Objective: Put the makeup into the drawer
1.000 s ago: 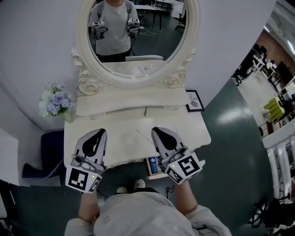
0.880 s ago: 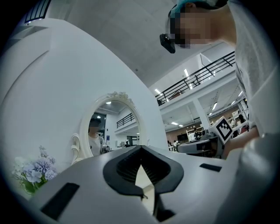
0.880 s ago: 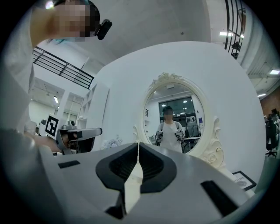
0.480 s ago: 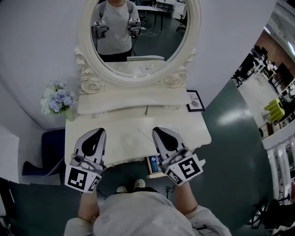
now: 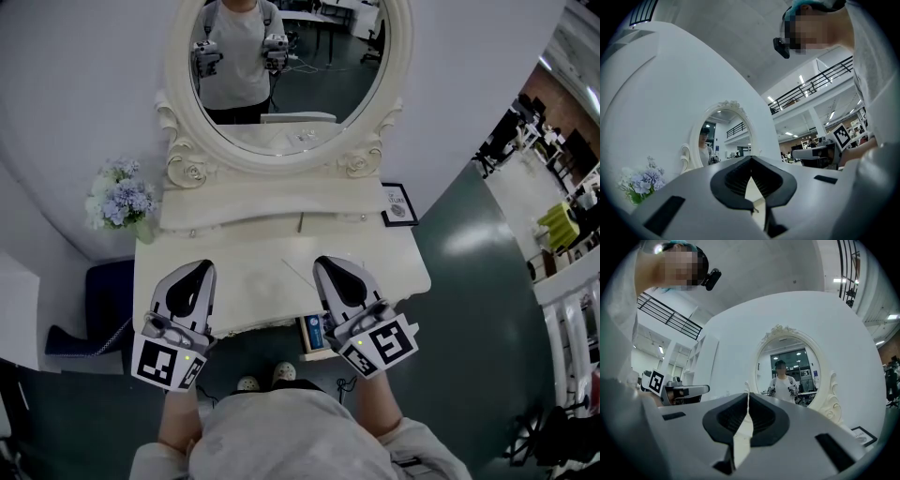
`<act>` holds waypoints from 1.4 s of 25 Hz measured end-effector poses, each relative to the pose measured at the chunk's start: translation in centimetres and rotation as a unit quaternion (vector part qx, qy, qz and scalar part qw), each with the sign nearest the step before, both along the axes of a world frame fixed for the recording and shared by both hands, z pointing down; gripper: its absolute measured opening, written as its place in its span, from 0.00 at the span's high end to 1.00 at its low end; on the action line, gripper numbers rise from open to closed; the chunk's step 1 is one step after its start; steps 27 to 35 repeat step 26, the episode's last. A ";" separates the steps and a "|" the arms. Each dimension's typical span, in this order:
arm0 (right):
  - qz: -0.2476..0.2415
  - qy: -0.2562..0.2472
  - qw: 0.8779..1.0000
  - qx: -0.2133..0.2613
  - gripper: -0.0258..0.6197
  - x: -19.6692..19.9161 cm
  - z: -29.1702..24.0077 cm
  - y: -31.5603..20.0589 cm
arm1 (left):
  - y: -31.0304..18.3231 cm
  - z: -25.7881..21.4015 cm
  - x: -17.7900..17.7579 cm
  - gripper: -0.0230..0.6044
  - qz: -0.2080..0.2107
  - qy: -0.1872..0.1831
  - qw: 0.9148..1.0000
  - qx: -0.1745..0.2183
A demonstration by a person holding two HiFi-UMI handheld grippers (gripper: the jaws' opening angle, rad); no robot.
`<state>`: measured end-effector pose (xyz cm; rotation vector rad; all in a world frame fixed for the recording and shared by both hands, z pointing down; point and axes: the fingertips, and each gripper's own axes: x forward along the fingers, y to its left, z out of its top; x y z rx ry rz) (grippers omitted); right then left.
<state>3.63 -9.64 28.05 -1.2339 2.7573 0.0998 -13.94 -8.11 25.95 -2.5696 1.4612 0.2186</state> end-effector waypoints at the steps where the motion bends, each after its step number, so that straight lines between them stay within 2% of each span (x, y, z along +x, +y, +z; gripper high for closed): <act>1: 0.001 0.000 1.000 0.001 0.92 0.0 0.0 0.0 | 0.0 0.0 0.0 0.94 0.000 0.000 1.000 0.001; 35: 0.000 -0.008 1.000 0.008 0.92 -0.8 -0.4 0.4 | 0.4 -0.7 -0.9 0.94 -0.004 0.009 1.000 0.014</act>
